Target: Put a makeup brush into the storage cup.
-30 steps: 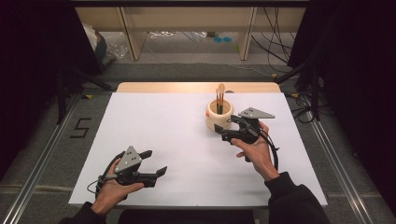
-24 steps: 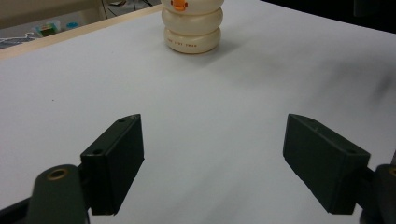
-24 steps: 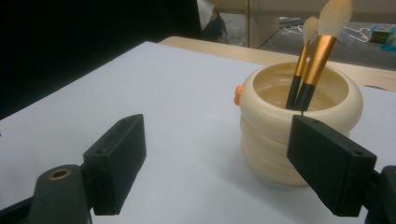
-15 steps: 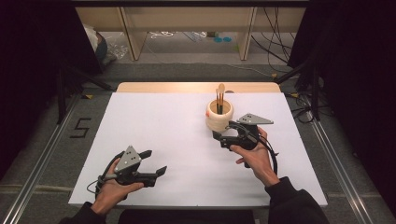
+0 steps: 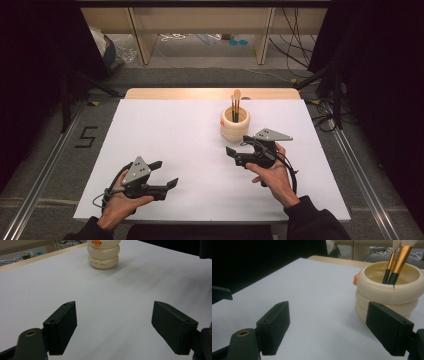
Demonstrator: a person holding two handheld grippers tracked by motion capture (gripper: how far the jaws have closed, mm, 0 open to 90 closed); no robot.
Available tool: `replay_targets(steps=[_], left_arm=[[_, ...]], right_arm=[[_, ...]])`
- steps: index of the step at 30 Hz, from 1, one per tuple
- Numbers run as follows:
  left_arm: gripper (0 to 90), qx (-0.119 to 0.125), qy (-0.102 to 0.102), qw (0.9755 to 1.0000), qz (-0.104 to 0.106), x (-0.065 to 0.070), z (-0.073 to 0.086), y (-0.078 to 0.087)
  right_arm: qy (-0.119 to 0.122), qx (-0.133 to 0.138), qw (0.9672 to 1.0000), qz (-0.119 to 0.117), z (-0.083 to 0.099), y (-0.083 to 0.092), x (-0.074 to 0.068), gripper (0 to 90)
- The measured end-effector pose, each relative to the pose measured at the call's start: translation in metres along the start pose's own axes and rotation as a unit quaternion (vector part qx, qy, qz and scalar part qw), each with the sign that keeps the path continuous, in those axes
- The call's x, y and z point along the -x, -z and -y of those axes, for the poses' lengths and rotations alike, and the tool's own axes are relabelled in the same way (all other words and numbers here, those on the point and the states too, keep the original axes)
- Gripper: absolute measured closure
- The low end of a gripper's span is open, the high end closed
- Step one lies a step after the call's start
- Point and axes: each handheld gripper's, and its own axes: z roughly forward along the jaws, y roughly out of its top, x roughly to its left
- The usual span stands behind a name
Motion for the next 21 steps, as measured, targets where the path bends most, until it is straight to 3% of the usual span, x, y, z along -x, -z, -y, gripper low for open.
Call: replay_targets(steps=[3,5,7,9,10,12,14,18,21], left_arm=[[20.3,0.0,-0.001,1.0,0.0,0.0,0.0,0.0],[20.3,0.001,0.0,1.0,0.0,0.0,0.0,0.0],[20.3,0.002,0.001,1.0,-0.001,0.0,0.0,0.0],[20.3,0.002,0.0,1.0,-0.001,-0.001,0.0,0.0],[20.3,0.003,0.003,1.0,-0.001,0.0,0.0,0.0],[20.3,0.003,0.002,1.0,-0.001,0.0,0.0,0.0],[20.3,0.002,0.001,1.0,0.0,0.0,0.0,0.0],[20.3,0.001,0.0,1.0,0.001,0.0,0.0,0.0],[20.3,0.002,0.002,1.0,0.001,0.0,0.0,0.0]], right_arm=[[0.003,-0.01,0.9999,0.003,0.002,0.003,-0.002,20.2],[0.01,0.001,0.9999,0.0,0.004,0.003,-0.002,20.2],[0.004,-0.01,0.9999,-0.002,0.006,0.005,-0.004,20.1],[0.003,-0.006,0.9999,-0.009,0.007,0.006,-0.006,20.1],[0.015,0.002,0.9999,-0.001,0.008,0.006,-0.006,20.1],[0.004,-0.01,0.9999,-0.005,0.009,0.008,-0.009,20.0],[0.01,-0.003,0.9999,-0.002,0.011,0.01,-0.009,19.8],[-0.004,-0.007,0.9999,-0.012,0.015,0.012,-0.012,19.7],[0.0,-0.007,1.0,-0.006,0.019,0.013,-0.012,18.9]])
